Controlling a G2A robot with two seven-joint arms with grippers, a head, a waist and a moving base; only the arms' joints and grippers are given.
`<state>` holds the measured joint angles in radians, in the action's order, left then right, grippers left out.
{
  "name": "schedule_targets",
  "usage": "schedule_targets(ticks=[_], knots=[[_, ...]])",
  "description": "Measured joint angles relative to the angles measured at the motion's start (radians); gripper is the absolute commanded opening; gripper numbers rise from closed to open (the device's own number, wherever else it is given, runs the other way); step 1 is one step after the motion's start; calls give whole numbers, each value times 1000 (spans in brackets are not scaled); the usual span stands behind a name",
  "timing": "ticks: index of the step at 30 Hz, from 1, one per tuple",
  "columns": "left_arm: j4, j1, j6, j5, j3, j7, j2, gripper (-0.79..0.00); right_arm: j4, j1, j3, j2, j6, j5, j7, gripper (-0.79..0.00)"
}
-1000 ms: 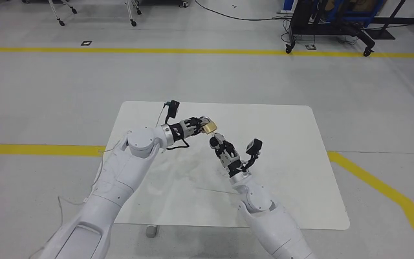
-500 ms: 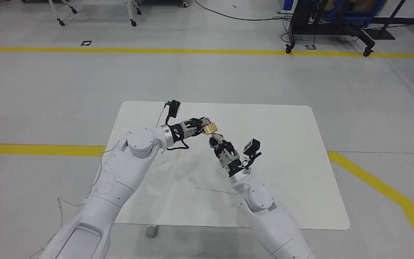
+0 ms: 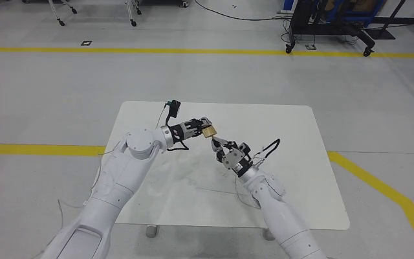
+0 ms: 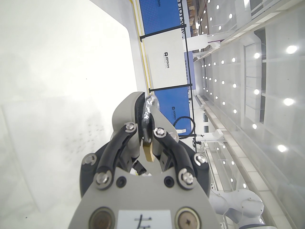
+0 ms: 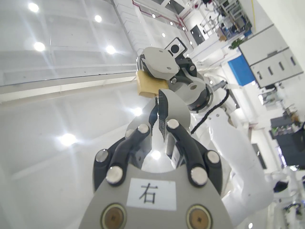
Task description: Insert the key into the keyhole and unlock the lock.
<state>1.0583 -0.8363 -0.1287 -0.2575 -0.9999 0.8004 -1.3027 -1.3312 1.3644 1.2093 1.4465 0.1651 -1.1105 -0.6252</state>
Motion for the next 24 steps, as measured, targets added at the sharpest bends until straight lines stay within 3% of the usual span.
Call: schedule_targets(ticks=[2, 6, 16, 18, 22, 24], knots=[[3, -2, -2, 3, -2, -2, 0, -785, 34, -22, 14, -4, 111, -70, -56, -785], [10, -8, -6, 7, -5, -5, 1, -785, 86, -55, 29, -8, 216, -130, -99, -785], [19, -17, -2, 9, -15, -9, 2, -785, 84, -54, 26, -11, 100, -75, -82, -785], [19, -17, 2, 9, -16, -10, 1, -785, 65, -45, 27, -12, 59, -44, -61, -708], [19, -18, 10, 8, -17, -13, 1, -785, 25, -21, 24, -14, -25, 25, -23, -468], [15, -17, 23, 8, -18, -19, 0, -785, 5, -7, 20, -16, -67, 64, 3, -428]])
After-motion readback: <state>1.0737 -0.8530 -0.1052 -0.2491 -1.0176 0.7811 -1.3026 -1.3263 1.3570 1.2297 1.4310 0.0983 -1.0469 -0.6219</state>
